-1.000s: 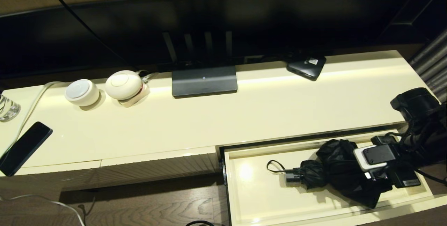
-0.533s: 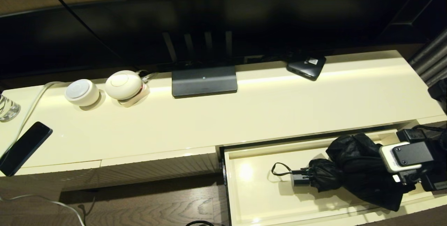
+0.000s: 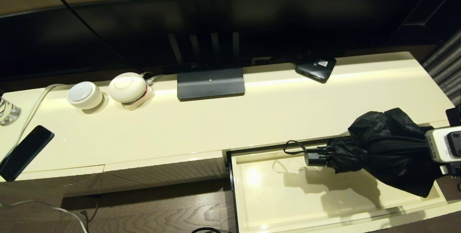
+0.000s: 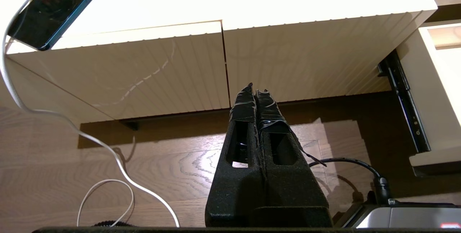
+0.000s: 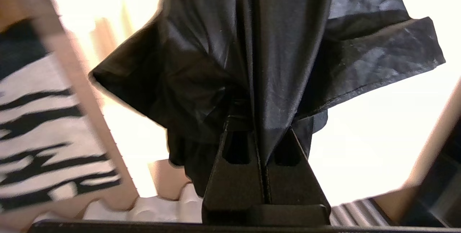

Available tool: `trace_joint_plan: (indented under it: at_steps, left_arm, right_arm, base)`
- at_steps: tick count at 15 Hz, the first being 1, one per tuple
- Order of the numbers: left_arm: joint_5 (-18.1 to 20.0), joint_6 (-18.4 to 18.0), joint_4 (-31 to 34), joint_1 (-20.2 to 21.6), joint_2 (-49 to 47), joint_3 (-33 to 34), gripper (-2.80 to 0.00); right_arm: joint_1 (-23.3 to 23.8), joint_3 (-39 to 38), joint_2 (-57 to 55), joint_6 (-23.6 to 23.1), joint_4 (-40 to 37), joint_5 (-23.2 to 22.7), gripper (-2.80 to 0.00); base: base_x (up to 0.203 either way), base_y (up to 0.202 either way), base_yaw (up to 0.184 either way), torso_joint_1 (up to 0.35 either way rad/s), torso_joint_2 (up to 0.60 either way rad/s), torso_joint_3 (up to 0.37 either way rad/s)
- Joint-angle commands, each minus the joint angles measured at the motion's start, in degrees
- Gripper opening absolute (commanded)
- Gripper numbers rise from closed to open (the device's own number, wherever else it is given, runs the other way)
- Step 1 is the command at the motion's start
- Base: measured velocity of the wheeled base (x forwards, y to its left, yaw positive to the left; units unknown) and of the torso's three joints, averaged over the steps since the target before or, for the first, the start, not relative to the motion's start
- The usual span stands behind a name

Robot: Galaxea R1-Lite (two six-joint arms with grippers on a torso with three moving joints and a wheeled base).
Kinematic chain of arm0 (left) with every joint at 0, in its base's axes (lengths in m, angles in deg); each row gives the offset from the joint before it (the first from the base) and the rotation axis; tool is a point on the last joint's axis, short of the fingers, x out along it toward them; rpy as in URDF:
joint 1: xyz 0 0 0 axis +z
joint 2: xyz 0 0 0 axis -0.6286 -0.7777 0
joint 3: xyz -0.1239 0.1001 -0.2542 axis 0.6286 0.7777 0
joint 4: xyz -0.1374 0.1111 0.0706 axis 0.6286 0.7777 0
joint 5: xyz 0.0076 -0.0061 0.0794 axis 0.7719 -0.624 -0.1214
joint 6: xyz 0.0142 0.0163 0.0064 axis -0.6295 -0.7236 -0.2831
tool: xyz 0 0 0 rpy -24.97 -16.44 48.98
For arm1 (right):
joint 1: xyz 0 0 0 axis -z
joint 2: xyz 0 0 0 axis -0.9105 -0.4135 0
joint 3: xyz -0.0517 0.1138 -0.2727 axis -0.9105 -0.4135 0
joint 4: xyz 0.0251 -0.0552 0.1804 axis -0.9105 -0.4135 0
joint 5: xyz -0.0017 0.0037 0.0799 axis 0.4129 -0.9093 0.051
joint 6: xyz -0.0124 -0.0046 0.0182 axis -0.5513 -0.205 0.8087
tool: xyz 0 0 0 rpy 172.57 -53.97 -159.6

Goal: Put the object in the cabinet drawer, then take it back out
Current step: Take the umbrella out of the drawer and put it on the table

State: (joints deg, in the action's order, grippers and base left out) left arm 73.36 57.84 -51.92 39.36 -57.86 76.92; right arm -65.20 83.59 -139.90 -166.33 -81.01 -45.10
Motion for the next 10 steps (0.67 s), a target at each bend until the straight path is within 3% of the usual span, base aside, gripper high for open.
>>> trace_joint_plan:
  at_steps: [1, 5, 10]
  left_arm:
    - [-0.01, 0.0, 0.01, 0.02, -0.07, 0.18, -2.8]
    - [-0.01, 0.0, 0.01, 0.02, -0.07, 0.18, -2.8]
    - [-0.01, 0.0, 0.1, 0.02, -0.07, 0.18, -2.8]
  right_arm:
    - [-0.03, 2.68, 0.5, 0.51, 0.16, -0.18, -2.8]
    - [0.16, 7.52, -5.44, 1.19, 2.67, 0.3, -2.8]
    - [1.01, 8.97, -17.31, 0.87, 16.0, 1.46, -2.8]
  base:
    - [0.0, 0.0, 0.0, 0.0, 0.0, 0.0]
    - [0.0, 0.0, 0.0, 0.0, 0.0, 0.0]
    - [0.0, 0.0, 0.0, 0.0, 0.0, 0.0]
